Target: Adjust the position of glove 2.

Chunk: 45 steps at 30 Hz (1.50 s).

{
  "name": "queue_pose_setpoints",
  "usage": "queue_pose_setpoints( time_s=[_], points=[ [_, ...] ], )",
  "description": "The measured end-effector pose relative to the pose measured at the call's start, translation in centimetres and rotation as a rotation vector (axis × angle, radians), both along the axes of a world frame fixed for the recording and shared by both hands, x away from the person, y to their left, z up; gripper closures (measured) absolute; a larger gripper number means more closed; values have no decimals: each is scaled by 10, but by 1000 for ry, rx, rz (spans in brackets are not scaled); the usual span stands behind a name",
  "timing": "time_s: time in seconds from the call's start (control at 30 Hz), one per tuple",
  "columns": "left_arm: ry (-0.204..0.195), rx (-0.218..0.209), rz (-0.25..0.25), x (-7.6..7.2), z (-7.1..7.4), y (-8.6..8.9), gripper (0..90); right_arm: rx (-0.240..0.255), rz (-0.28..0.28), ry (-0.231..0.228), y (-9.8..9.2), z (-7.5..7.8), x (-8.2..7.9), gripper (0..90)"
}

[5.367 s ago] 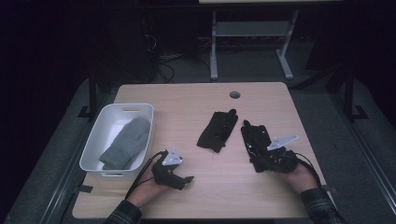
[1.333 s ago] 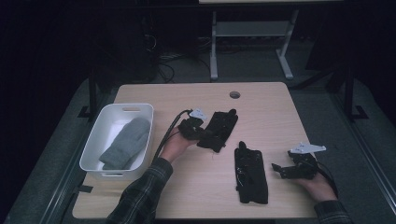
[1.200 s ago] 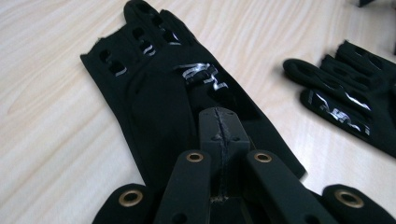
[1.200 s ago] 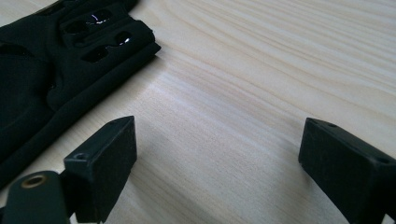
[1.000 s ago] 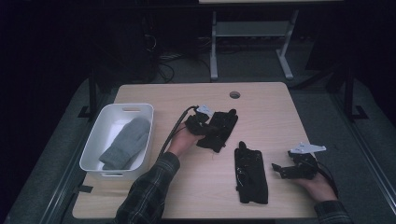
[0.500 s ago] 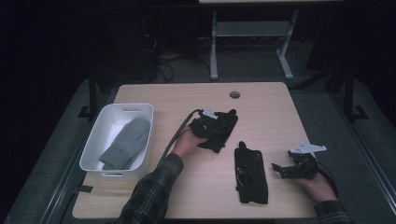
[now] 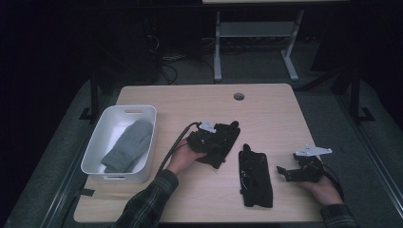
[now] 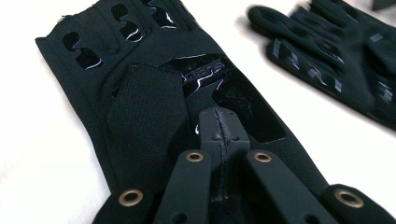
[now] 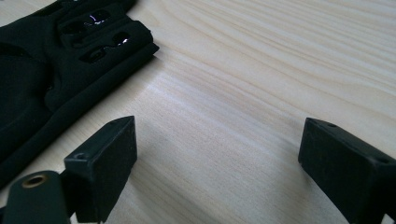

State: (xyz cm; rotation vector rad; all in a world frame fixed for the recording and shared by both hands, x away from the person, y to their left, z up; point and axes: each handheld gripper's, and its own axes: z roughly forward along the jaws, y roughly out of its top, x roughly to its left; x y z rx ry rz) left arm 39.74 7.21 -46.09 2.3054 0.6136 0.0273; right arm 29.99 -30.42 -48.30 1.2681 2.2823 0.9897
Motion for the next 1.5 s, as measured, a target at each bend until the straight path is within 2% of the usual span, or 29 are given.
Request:
queue_pose_setpoints(
  time_s=[0.23,0.37,0.63,0.83,0.93,1.07,1.17,1.23,1.3,1.33,1.43,1.5],
  points=[
    [26,-9,-14,-29,0,15,894,-1,-1,0,0,0,0,113],
    [31,17,-38,-44,3,19,894,0,-2,0,0,0,0,112],
    [47,7,-57,-69,3,24,894,-3,0,-5,0,0,0,113],
    [49,-6,-62,-77,4,24,890,-3,0,-5,0,0,0,113],
    [28,-32,-49,-77,10,27,852,-2,2,-3,0,0,0,103],
    [-1,-41,-15,-77,18,33,796,-7,0,1,0,0,0,95],
    [1,-33,11,-78,19,39,692,-6,14,8,0,5,-2,241],
    [1,-24,22,-80,18,41,609,14,36,6,1,9,-6,423],
    [-7,-14,41,-81,17,44,529,28,72,5,4,14,-11,550],
    [-9,-1,44,-81,18,46,497,35,83,18,5,16,-13,646],
    [1,-14,73,-80,17,51,418,45,143,41,15,22,-22,808],
    [13,-21,86,-79,15,52,387,35,185,49,21,23,-27,875]
  ],
)
